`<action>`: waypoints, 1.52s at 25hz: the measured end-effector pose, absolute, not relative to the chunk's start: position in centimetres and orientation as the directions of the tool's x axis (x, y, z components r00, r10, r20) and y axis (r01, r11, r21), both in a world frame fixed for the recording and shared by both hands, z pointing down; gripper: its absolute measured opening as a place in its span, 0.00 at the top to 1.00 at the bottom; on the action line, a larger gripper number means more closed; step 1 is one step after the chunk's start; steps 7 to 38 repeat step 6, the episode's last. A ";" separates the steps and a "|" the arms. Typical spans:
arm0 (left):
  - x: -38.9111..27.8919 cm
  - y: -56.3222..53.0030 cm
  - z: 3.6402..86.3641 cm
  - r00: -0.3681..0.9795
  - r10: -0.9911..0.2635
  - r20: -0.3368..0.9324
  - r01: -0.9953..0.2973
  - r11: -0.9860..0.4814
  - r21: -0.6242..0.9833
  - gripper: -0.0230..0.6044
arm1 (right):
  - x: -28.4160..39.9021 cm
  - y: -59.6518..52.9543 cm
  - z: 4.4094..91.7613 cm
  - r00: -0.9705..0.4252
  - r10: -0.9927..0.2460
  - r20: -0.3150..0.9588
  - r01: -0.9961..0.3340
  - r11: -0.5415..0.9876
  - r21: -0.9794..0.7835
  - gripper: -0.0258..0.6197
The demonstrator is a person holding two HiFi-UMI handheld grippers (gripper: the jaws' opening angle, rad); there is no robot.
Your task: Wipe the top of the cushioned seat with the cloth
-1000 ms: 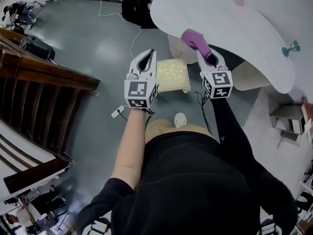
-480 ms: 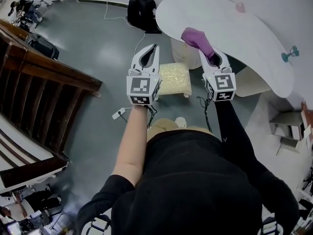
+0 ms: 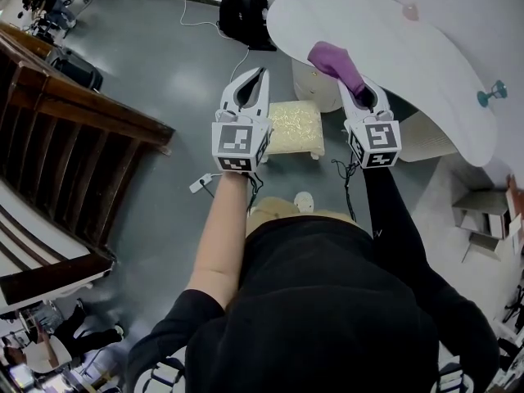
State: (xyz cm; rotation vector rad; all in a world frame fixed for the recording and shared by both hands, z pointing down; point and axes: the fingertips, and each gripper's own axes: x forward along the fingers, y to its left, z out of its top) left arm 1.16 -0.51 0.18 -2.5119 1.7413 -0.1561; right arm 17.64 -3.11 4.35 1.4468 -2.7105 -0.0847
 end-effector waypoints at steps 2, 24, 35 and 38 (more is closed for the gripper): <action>1.1 -0.5 0.0 0.348 -0.937 0.034 -0.928 -0.350 -0.125 0.95 | 17.5 -3.1 4.4 -0.556 -0.830 0.034 -0.827 0.557 0.076 0.83; 1.0 -0.5 -0.4 0.348 -0.937 0.028 -0.929 -0.349 -0.127 0.95 | 17.5 -3.2 4.4 -0.556 -0.831 0.036 -0.827 0.557 0.078 0.83; 1.0 -0.5 -0.4 0.348 -0.937 0.028 -0.929 -0.349 -0.127 0.95 | 17.5 -3.2 4.4 -0.556 -0.831 0.036 -0.827 0.557 0.078 0.83; 1.0 -0.5 -0.4 0.348 -0.937 0.028 -0.929 -0.349 -0.127 0.95 | 17.5 -3.2 4.4 -0.556 -0.831 0.036 -0.827 0.557 0.078 0.83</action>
